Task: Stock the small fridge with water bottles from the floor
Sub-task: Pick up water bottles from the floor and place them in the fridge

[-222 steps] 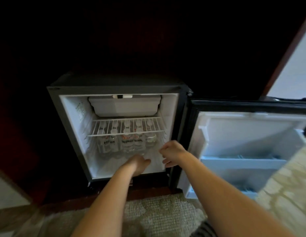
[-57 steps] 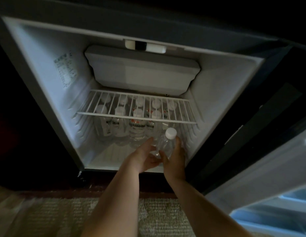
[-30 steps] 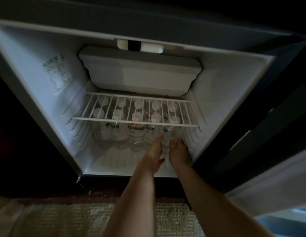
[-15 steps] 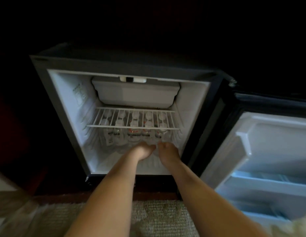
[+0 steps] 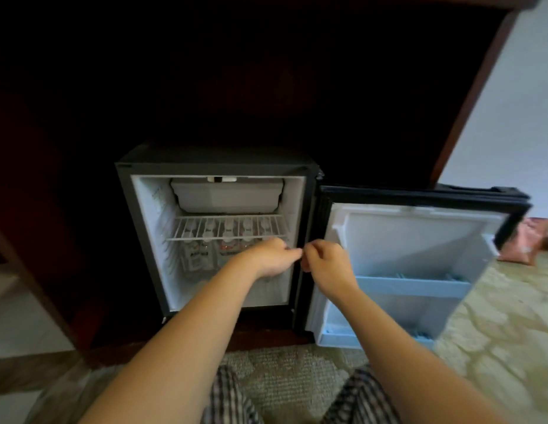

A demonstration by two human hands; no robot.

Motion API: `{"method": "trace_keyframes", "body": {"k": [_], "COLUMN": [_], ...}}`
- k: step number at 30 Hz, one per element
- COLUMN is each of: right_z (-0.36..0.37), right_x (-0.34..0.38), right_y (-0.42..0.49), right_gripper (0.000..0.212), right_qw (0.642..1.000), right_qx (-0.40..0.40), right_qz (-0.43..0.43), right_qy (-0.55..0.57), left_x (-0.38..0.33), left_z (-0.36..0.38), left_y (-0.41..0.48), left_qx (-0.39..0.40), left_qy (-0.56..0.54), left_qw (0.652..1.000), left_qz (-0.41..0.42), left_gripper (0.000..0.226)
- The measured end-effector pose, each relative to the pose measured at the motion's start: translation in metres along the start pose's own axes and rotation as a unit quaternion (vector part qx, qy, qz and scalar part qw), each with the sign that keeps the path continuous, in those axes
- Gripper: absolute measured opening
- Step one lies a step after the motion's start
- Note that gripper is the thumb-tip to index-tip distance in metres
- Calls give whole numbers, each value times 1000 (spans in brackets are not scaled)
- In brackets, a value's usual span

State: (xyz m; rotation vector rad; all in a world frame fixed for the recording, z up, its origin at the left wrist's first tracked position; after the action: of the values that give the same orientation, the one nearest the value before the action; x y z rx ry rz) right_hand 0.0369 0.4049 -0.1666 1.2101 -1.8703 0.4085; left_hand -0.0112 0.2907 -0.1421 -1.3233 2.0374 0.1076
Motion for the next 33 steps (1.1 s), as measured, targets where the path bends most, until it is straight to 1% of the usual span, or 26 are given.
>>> {"method": "trace_keyframes", "body": {"k": [3, 5, 8, 10, 13, 15, 19, 22, 25, 27, 28, 31, 33], "right_z": [-43, -73, -120, -137, -173, -192, -226, -242, -241, -232, -229, -228, -225], "right_x": [-4, -19, -51, -62, -100, -133, -192, -238, -282, -303, -314, -347, -365], "right_y": [-28, -44, -70, -81, -120, -151, -217, -270, -324, -353, -369, -427, -465], "right_gripper": [28, 27, 27, 25, 22, 23, 23, 18, 19, 20, 21, 23, 33], "right_qw": [1000, 999, 996, 996, 992, 988, 975, 955, 931, 917, 903, 843, 807], "right_qx": [-23, -47, -80, -83, -106, -106, -98, -107, -89, -76, -80, -102, -77], "right_qz": [-14, -4, 24, 30, 73, 113, 196, 270, 341, 375, 402, 487, 519], "right_qy": [6, 14, 31, 23, 19, 12, -38, -69, -93, -114, -129, -203, -272], "left_x": [-43, -68, -107, -119, -148, -162, -176, -178, -173, -163, -158, -141, -129], "left_z": [11, 23, 48, 57, 104, 147, 242, 310, 376, 409, 423, 458, 469], "left_y": [-34, -53, -77, -85, -104, -116, -145, -168, -195, -211, -221, -243, -246], "left_qx": [7, 8, 23, 19, 50, 78, 171, 241, 299, 313, 313, 304, 318], "left_qy": [33, 59, 78, 79, 90, 70, 32, 27, 52, 84, 104, 170, 222], "left_qw": [997, 992, 985, 981, 970, 965, 954, 942, 927, 918, 913, 890, 865], "left_qz": [74, 113, 153, 178, 220, 242, 246, 234, 220, 227, 241, 295, 319], "left_gripper": [44, 42, 42, 41, 34, 33, 32, 32, 32, 33, 35, 48, 51]}}
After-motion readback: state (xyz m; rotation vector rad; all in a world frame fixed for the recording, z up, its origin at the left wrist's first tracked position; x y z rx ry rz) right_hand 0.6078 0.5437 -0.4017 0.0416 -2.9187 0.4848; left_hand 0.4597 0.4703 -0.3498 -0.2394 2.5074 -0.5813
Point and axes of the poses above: each hand's wrist, its own y-axis towards the middle knuckle, its own z-axis out of the palm, x = y × z, the point moved 4 cm from there along y, towards the middle knuckle, and after that the axes turned 3 degrees about -x, right-handed, at the moved point
